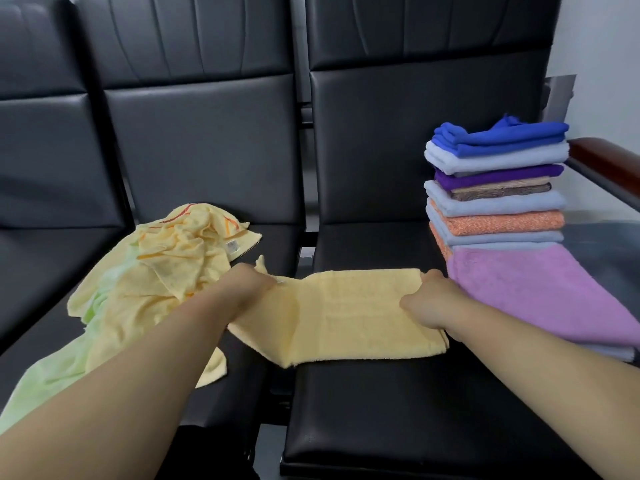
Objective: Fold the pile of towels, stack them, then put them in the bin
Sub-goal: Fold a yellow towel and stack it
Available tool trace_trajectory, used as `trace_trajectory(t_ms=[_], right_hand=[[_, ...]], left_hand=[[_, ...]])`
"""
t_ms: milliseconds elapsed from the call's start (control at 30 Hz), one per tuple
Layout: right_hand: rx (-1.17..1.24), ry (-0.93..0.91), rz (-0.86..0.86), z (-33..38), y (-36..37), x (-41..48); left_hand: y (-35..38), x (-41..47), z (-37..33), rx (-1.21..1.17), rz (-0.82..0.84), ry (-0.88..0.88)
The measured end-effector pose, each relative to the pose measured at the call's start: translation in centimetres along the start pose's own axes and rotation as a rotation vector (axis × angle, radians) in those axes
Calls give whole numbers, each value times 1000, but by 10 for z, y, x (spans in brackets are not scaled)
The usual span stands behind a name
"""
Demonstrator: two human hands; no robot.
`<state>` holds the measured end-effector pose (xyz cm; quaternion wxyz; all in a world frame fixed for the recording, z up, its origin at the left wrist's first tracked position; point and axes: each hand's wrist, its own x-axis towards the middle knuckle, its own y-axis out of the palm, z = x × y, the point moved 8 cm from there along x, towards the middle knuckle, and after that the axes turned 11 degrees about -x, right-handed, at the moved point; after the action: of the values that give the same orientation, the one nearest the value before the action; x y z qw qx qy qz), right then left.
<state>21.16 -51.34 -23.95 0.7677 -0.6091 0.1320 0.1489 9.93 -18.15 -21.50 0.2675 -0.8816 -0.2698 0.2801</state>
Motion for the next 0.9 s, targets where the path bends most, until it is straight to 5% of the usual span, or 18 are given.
trace_trajectory(t_ms=[200,433,700,833,900], right_hand=[[531,72,93,-16,7,9],[1078,108,244,-22,10,-3],[1048,84,260,-17,11,5],[843,50,217,-12,11,5],[682,20,181,-7,7,8]], left_hand=[[50,-36,-75,-407,208,82],[137,-63,-124,-326,346,84],[172,-68,-124,-375,453,104],[116,-38,-107,15,77,311],[101,-33,-83,194,23,254]])
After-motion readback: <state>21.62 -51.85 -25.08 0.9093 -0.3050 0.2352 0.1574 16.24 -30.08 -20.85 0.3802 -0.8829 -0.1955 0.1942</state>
